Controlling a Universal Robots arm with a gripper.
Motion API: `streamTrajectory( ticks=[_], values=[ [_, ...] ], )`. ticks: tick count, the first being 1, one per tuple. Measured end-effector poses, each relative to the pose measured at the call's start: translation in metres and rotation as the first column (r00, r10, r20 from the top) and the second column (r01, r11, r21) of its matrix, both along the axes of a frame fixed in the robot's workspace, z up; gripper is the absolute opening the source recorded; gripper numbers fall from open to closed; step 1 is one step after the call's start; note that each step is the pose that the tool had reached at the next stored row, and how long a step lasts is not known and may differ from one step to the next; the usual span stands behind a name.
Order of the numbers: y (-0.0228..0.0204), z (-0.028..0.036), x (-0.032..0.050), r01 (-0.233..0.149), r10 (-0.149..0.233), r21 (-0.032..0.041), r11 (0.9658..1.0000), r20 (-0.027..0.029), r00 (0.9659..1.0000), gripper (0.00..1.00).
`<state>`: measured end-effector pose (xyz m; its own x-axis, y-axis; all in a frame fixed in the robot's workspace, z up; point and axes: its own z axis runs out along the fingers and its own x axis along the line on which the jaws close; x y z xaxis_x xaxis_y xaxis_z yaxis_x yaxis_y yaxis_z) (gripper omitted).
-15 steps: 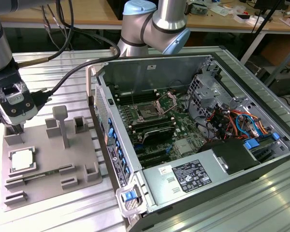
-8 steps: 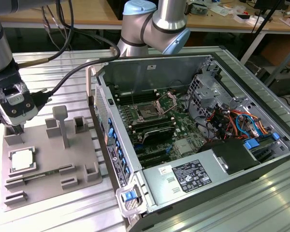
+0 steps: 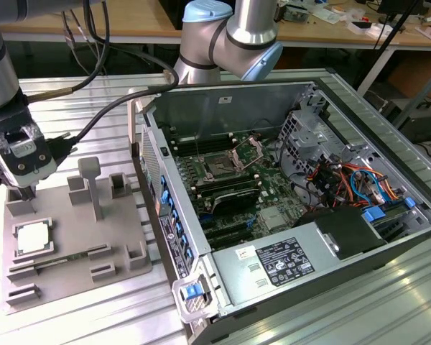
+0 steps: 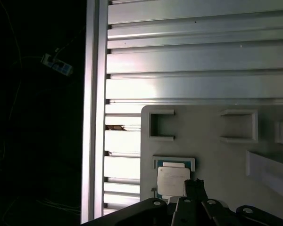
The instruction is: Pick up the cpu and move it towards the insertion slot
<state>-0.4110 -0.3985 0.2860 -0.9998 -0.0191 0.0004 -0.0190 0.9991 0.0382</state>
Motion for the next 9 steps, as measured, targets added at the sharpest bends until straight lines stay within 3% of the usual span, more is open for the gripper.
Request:
streamTrajectory(
  ticks=[9],
  values=[
    [0.0, -0.0019, 0.0, 0.0, 0.0, 0.0, 1.0, -0.0001, 1.0, 0.11]
  ],
)
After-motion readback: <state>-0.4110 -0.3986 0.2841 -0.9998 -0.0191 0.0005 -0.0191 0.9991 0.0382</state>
